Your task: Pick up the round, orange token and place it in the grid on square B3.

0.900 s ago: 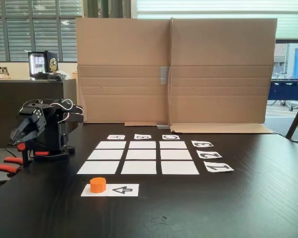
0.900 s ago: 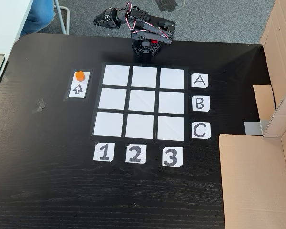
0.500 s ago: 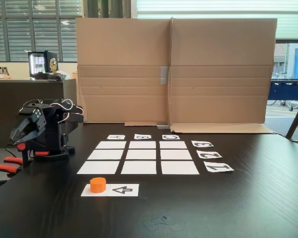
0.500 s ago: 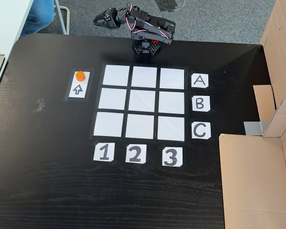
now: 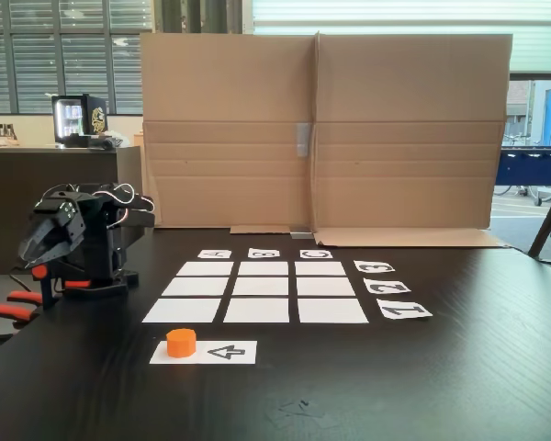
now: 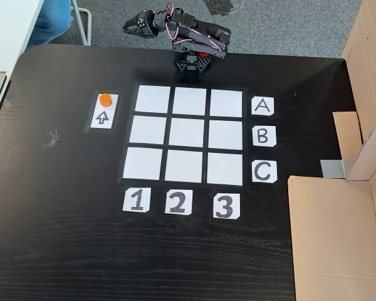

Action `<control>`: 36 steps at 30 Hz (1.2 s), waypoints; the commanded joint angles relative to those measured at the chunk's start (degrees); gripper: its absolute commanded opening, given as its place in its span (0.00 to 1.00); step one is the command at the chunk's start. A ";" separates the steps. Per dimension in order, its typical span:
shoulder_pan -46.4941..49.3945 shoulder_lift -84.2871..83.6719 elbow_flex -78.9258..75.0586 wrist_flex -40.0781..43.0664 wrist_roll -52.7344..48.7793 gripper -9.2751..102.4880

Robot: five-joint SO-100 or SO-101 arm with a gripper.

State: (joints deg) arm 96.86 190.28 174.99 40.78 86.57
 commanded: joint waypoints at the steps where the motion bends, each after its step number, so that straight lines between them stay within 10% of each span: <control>1: 0.53 0.35 0.18 -0.88 0.26 0.08; 16: -4.04 -28.65 -24.61 2.29 -1.58 0.12; 36: -17.31 -81.91 -82.62 39.46 -16.44 0.37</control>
State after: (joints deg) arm 80.77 112.15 100.11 77.61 71.81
